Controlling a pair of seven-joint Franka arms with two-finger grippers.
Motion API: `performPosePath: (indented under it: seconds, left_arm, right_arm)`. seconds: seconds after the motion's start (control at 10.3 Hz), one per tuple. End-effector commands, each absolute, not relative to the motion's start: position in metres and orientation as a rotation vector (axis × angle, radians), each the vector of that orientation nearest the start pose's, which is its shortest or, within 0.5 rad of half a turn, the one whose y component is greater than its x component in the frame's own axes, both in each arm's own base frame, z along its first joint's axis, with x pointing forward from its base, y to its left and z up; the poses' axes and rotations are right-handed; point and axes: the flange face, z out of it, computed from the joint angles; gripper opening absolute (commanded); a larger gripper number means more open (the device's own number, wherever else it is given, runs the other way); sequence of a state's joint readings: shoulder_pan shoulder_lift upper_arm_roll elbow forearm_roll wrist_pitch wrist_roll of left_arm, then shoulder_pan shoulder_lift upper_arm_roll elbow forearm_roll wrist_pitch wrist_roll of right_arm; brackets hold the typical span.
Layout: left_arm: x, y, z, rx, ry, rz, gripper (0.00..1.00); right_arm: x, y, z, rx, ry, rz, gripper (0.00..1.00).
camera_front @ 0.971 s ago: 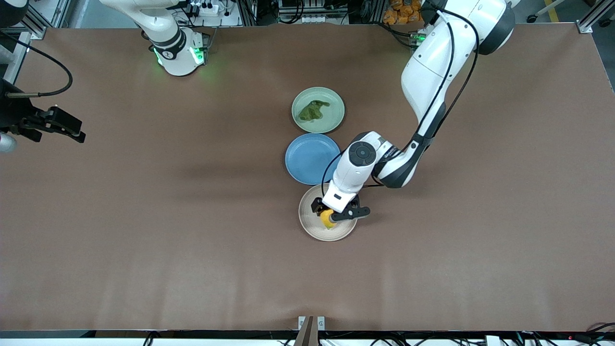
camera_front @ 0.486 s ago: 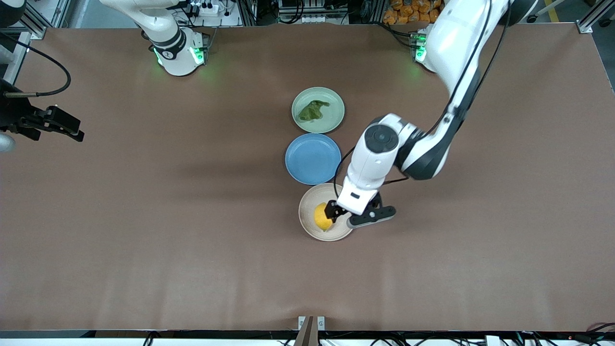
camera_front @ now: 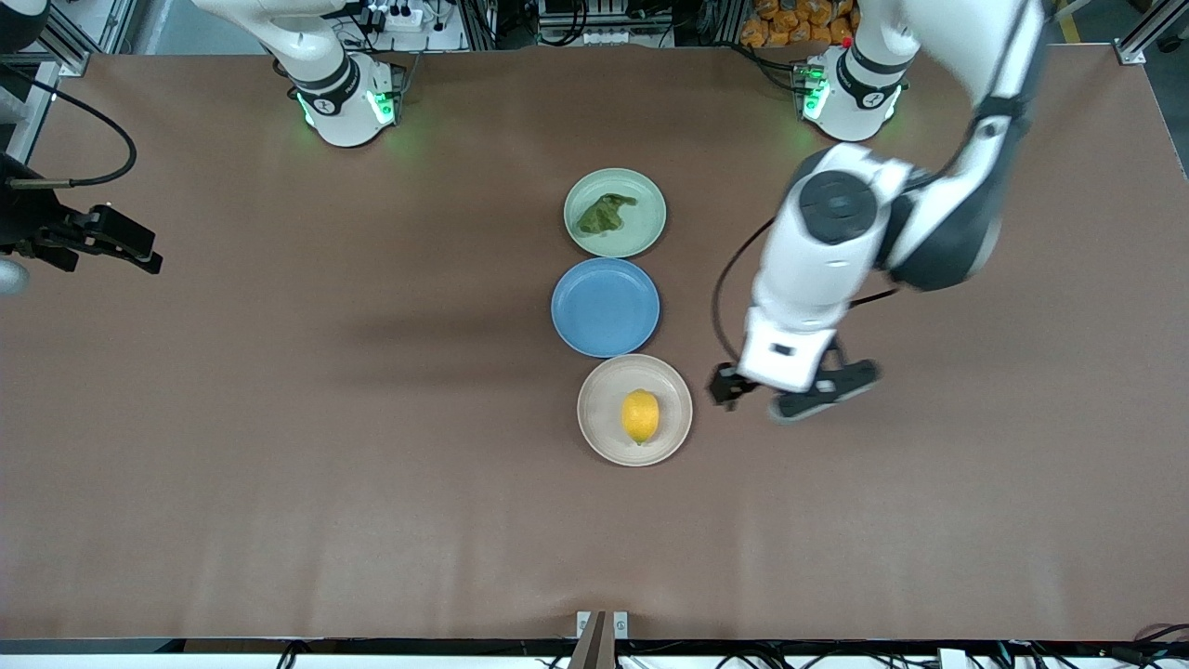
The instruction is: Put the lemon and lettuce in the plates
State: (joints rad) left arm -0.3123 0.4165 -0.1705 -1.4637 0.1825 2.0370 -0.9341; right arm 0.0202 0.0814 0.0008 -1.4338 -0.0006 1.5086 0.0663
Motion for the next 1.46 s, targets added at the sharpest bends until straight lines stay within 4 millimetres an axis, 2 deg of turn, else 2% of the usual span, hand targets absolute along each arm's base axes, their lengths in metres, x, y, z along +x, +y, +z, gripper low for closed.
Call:
performPosePath:
  seconds: [0.0, 0.1, 0.19, 0.29, 0.49, 0.58, 0.68, 0.78, 0.97, 1.17, 1.36]
  left_arm:
    - [0.628, -0.210, 0.512, -3.179, -0.496, -0.142, 1.00]
    - [0.619, -0.169, 0.541, -3.241, -0.510, -0.032, 1.00]
    - [0.602, -0.140, 0.571, -3.260, -0.535, 0.046, 1.00]
    - [0.585, -0.125, 0.590, -3.250, -0.487, 0.088, 1.00]
    - [0.560, -0.118, 0.620, -3.235, -0.467, 0.098, 1.00]
    - [0.553, -0.102, 0.627, -3.229, -0.457, 0.110, 1.00]
    - [0.547, -0.093, 0.629, -3.235, -0.415, 0.105, 1.00]
    - [0.544, -0.091, 0.629, -3.232, -0.407, 0.099, 1.00]
    - [0.542, -0.065, 0.631, -3.239, -0.313, 0.079, 1.00]
    - [0.532, -0.064, 0.637, -3.223, -0.299, 0.058, 1.00]
    - [0.533, -0.058, 0.627, -3.184, -0.258, 0.075, 1.00]
  right_arm:
    - [0.568, 0.012, 0.639, -3.132, 0.069, 0.015, 1.00]
    - [0.568, 0.012, 0.639, -3.132, 0.071, 0.015, 1.00]
    - [0.569, 0.013, 0.639, -3.131, 0.069, 0.017, 1.00]
    - [0.569, 0.013, 0.638, -3.131, 0.071, 0.018, 1.00]
    - [0.571, 0.014, 0.637, -3.129, 0.069, 0.015, 1.00]
    - [0.572, 0.015, 0.637, -3.129, 0.066, 0.008, 1.00]
    - [0.572, 0.015, 0.637, -3.129, 0.066, 0.008, 1.00]
    - [0.572, 0.014, 0.636, -3.129, 0.069, 0.010, 1.00]
    - [0.571, 0.013, 0.636, -3.129, 0.071, 0.018, 1.00]
    - [0.571, 0.013, 0.636, -3.129, 0.071, 0.020, 1.00]
    - [0.570, 0.013, 0.636, -3.129, 0.069, 0.020, 1.00]
